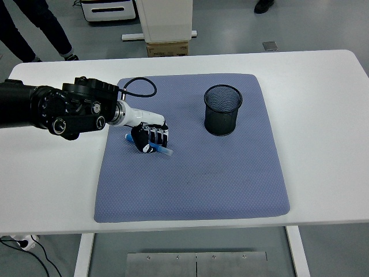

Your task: Left hand places marker in pen holder

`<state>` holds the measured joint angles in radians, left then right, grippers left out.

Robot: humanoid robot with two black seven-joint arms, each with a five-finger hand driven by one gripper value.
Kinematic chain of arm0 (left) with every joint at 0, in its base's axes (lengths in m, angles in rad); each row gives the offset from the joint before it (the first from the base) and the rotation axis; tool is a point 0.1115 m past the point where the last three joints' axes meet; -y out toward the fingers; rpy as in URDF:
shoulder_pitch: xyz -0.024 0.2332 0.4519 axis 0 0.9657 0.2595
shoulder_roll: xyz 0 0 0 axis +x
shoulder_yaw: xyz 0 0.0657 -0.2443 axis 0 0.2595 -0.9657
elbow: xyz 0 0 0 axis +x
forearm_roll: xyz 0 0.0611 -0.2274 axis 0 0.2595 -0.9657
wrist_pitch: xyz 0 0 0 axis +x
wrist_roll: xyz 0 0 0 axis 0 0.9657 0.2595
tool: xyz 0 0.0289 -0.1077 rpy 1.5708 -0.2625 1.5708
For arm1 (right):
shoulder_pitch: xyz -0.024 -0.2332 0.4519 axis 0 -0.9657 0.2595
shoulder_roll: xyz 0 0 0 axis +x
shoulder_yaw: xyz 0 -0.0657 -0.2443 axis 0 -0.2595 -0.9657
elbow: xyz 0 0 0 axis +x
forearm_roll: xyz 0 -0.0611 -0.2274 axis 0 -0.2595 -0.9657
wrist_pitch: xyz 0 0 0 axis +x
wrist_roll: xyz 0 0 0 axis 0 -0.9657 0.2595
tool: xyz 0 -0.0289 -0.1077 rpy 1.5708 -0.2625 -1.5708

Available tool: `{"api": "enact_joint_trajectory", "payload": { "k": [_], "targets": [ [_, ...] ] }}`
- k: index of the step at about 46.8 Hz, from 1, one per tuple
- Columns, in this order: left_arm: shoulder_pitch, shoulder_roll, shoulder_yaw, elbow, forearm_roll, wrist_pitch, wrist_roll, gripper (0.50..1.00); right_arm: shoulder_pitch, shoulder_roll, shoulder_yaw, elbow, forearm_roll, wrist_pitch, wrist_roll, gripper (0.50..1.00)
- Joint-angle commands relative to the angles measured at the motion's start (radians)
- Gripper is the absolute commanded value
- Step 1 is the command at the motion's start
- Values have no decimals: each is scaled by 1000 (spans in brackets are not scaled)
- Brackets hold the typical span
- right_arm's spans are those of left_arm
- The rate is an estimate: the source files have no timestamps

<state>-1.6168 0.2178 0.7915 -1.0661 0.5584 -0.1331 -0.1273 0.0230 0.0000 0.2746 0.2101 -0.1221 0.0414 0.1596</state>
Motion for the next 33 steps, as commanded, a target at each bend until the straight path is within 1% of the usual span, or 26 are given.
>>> {"api": "enact_joint_trajectory", "payload": {
  "k": [1,7,13,33],
  "targets": [
    [0,0,2,0,0,0,0,552,0,0,0,0,-1,0,0,1000],
    [0,3,2,0,0,-5,0,522,0,0,0,0,-1,0,0,1000],
    [-3,9,2,0,0,-8,-3,508,0,0,0,0,-1,0,0,1000],
    [-28,20,-6,2,-5,-13,-8,502,0,0,0,0,-1,0,0,1000]
  ]
}}
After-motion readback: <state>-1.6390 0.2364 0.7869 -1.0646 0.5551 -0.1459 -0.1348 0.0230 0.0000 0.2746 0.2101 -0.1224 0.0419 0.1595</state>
